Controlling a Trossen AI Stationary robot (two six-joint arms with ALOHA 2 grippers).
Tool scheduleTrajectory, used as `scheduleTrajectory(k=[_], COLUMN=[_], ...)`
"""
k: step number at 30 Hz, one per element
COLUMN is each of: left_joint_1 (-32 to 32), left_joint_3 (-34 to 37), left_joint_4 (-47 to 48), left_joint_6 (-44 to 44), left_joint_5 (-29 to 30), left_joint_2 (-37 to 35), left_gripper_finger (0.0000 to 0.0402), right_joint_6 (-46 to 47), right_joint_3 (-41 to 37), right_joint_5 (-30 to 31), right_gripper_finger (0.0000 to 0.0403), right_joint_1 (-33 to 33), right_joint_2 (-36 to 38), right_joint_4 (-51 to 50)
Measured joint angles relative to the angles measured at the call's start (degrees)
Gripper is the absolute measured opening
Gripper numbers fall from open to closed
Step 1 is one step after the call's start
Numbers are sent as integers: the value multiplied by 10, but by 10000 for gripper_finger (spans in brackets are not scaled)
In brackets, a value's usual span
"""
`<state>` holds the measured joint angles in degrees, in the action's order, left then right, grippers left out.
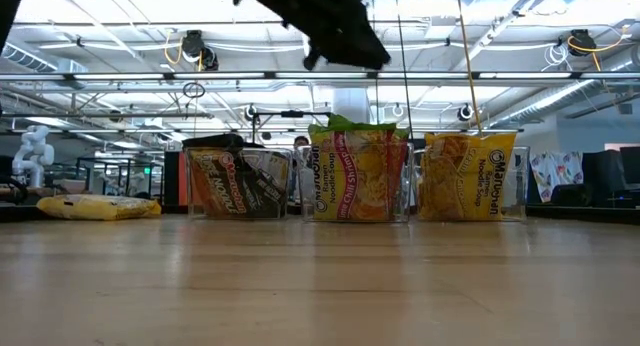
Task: Sort Maruchan noodles
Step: Put the green noodle pack into the middle transparent bin
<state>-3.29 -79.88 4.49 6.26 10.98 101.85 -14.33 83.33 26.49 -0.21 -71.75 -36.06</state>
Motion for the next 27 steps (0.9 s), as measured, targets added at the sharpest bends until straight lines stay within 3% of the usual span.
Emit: scheduleTrajectory(k=[10,17,27], left_joint_1=[-20,-37,-21], left_joint_3=[-1,-1,0], left_joint_4=[139,283,571], left_joint_6=[-17,-12,123], left_joint_5=[1,11,15], left_joint_2=[-137,-226,-361], left_gripper_finger=[94,94,94], right_joint_6=[-2,-3,-29], right_joint_3=[0,0,0], right_joint_5=[0,-118,-187], right_gripper_finger=[0,0,0], right_joint_1=[-65,-109,-100], right_joint_2=[-12,-50,-135], right_joint_4=[-2,18,133])
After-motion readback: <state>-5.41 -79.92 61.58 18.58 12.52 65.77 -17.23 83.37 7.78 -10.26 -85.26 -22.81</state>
